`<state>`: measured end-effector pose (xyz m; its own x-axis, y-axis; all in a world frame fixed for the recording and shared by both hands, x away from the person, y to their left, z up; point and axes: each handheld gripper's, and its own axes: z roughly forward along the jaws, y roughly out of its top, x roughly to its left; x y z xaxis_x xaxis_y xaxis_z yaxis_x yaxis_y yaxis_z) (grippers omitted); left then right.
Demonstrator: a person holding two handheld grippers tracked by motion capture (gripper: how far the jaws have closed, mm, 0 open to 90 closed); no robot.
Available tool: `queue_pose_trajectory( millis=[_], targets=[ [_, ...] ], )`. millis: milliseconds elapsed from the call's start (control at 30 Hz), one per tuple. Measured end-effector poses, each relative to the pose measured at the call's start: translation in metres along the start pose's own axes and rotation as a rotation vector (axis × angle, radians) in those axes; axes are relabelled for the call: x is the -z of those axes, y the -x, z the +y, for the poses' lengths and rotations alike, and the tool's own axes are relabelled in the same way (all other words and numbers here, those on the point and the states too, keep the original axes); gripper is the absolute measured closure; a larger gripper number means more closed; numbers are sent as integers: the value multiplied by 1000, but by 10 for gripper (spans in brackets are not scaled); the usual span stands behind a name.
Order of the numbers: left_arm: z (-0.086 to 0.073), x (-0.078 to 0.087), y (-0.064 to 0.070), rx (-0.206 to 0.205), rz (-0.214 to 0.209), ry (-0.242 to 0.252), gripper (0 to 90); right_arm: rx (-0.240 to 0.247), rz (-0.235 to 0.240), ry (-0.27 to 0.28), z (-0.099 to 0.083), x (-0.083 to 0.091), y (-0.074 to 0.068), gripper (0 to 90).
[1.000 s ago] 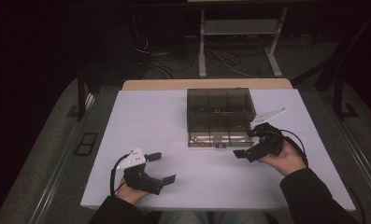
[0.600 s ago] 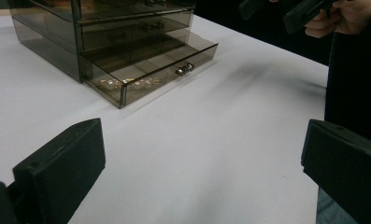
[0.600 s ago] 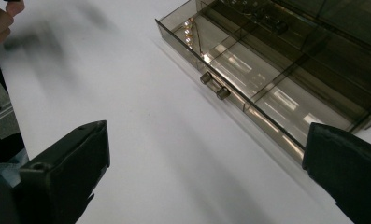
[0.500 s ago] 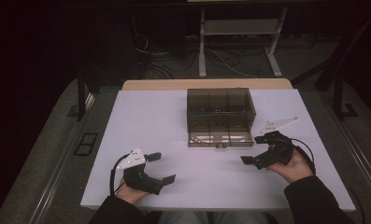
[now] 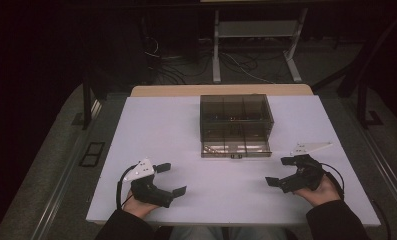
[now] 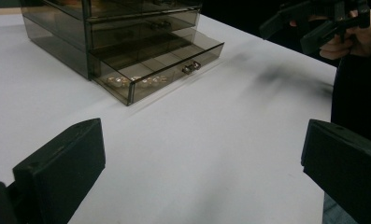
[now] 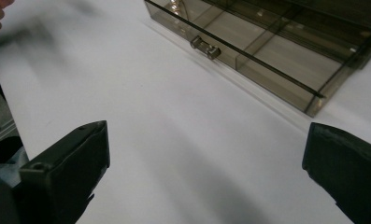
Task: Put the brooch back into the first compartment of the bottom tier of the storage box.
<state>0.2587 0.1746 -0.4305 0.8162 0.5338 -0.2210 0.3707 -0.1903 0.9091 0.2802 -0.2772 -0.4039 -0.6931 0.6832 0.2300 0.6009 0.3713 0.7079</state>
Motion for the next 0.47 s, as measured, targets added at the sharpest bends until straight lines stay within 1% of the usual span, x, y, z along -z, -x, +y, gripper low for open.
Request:
queue_pose_trajectory(
  millis=[67,267,367,467],
  targets=[
    [0,0,-1,1,1,-2,0,-16,-5,10,-5,1,1,3],
    [-1,0,-2,3,5,-6,0,-43,-23,43,-20,4,4,3],
    [-1,0,-2,3,7,-10,0,-44,-36,59,-23,6,5,4],
    [-1,1,-3,1,9,-12,0,-49,-37,64,-26,7,4,3]
  ],
)
